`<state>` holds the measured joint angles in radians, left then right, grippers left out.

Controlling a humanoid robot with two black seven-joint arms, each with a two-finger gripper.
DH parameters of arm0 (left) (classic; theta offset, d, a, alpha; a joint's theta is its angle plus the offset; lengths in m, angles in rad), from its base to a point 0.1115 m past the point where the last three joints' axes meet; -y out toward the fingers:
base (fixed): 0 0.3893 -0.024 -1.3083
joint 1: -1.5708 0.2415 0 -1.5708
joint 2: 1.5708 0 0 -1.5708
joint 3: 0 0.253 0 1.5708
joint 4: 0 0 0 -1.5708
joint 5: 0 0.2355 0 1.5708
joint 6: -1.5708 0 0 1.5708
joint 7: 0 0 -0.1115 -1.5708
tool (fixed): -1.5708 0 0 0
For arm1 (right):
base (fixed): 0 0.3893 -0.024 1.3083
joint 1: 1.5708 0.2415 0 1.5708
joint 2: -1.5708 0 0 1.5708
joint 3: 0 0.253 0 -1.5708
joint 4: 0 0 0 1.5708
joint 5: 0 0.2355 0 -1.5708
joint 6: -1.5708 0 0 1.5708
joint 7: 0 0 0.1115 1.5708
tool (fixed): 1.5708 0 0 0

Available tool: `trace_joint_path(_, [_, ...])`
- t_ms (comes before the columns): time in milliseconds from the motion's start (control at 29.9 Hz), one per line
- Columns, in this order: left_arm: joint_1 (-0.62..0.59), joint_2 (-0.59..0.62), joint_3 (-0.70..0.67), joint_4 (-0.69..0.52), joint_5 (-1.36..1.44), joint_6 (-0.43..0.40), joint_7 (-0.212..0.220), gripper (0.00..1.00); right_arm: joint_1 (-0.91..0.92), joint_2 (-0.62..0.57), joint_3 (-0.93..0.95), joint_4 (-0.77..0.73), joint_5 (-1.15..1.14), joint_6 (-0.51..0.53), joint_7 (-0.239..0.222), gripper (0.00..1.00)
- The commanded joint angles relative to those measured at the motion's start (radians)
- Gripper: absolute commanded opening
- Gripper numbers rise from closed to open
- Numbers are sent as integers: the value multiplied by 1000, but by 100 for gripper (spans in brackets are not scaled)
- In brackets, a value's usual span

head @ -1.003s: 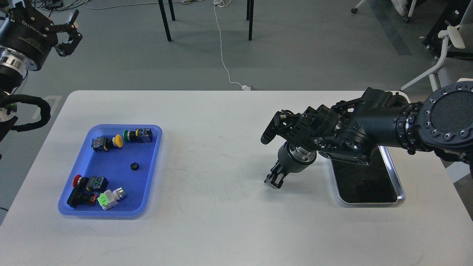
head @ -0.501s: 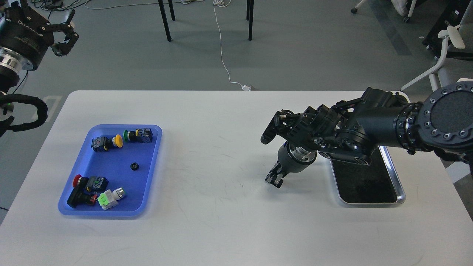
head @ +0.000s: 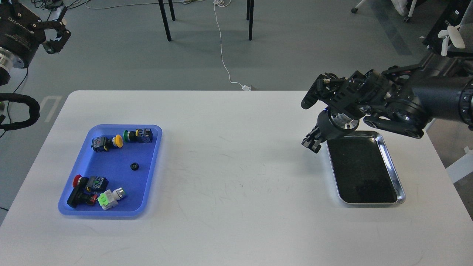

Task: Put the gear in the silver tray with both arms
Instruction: 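Carry the gear over the silver tray and open the right gripper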

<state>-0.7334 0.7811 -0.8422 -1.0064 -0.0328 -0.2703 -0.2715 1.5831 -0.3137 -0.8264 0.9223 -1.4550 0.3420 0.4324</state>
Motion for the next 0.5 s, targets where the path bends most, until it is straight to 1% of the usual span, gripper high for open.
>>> trace_joint_path(0, [0,1,0,0,1,0,0,98,-34,-106,1,7,-45,-17,2,15])
trace_joint_path(100, [0,1,0,0,1,0,0,98,-70,-177,1,30,-48,-26,2,15])
trace_joint_path(334, [0,3,0,-1,1,0,0,98,-98,-315,1,168,-53,-37,-1,16])
trace_joint_path(468, [0,4,2,0,1,2,0,98,-136,-361,3,210,-137,-38,-3,16])
